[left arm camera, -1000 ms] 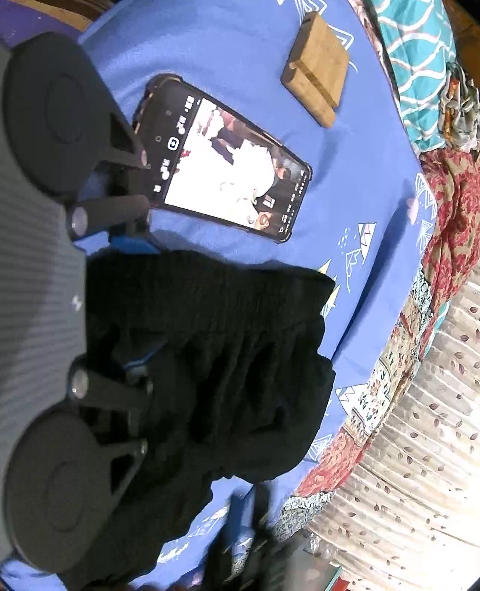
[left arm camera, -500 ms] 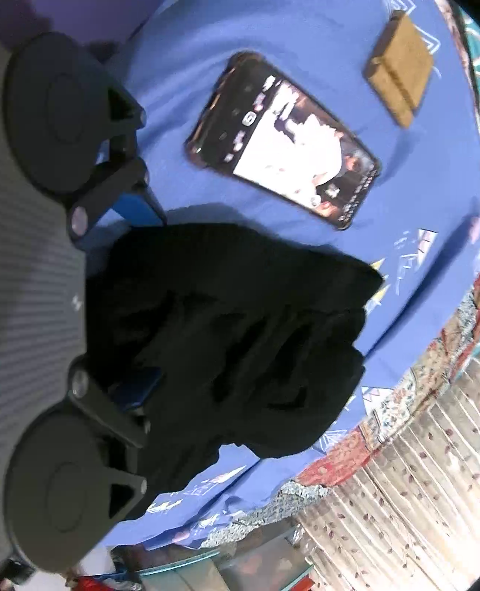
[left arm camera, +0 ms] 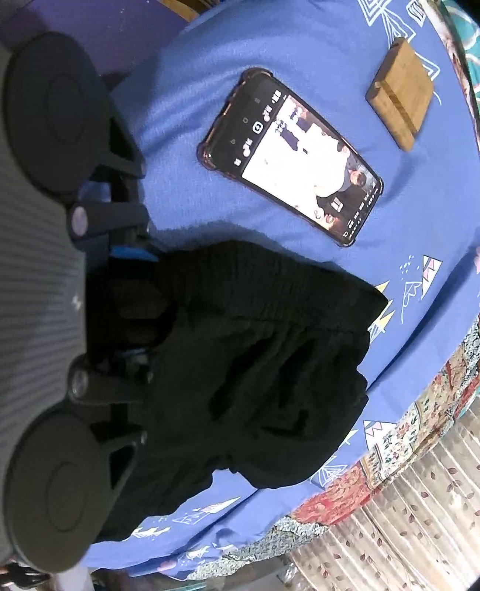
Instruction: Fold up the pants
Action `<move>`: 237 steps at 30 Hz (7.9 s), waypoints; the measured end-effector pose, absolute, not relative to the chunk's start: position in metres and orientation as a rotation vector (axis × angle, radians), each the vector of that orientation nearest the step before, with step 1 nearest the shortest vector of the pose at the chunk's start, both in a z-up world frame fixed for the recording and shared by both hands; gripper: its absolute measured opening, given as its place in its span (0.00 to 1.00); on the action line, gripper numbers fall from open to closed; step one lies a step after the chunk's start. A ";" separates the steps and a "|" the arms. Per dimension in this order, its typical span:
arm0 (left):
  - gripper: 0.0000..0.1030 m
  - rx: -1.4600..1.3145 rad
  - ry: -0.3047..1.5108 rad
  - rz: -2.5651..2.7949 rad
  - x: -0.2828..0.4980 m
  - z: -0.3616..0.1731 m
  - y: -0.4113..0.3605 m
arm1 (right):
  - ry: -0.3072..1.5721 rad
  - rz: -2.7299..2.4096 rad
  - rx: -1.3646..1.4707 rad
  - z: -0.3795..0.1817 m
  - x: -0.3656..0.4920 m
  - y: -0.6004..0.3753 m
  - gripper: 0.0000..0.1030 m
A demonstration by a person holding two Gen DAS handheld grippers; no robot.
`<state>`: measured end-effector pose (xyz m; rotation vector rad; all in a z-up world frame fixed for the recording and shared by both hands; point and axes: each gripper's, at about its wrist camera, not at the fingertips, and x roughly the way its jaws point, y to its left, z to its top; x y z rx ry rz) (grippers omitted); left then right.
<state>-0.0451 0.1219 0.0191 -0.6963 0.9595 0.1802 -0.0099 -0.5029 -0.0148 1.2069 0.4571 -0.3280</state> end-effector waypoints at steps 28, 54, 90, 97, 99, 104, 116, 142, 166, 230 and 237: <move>0.56 -0.460 0.877 0.069 -0.075 0.062 0.131 | 0.396 -0.654 0.519 0.130 -0.015 -0.502 0.50; 0.56 -0.536 0.814 0.097 -0.087 0.057 0.219 | 1.055 0.206 0.849 0.023 0.355 -0.201 0.76; 0.88 -0.084 0.835 0.011 0.134 0.038 0.161 | 0.922 0.481 -0.002 0.093 0.335 -0.067 0.66; 0.33 -0.043 0.910 0.055 0.160 0.014 0.151 | 0.951 0.504 -0.110 0.073 0.335 -0.016 0.10; 0.12 -0.057 0.890 0.074 0.160 0.022 0.155 | 0.887 0.484 -0.066 0.098 0.330 -0.034 0.09; 0.11 -0.129 0.766 0.066 0.148 0.063 0.155 | 0.614 0.248 0.195 0.195 0.324 -0.178 0.08; 0.11 -0.021 0.799 0.075 0.142 0.050 0.110 | 0.604 -0.476 0.523 0.152 0.189 -0.496 0.24; 0.39 0.499 0.704 -0.166 0.180 0.006 0.022 | 0.735 -0.306 0.464 0.153 0.230 -0.455 0.46; 0.09 0.280 0.449 0.042 0.071 0.084 0.058 | 0.644 -0.482 0.726 0.117 0.206 -0.507 0.07; 0.61 -0.751 0.683 -0.131 -0.137 0.004 0.203 | 0.325 1.073 -0.848 0.056 0.001 -0.006 0.10; 0.77 -0.764 0.705 -0.125 -0.127 0.006 0.201 | 0.504 1.113 -0.665 0.069 0.025 0.004 0.38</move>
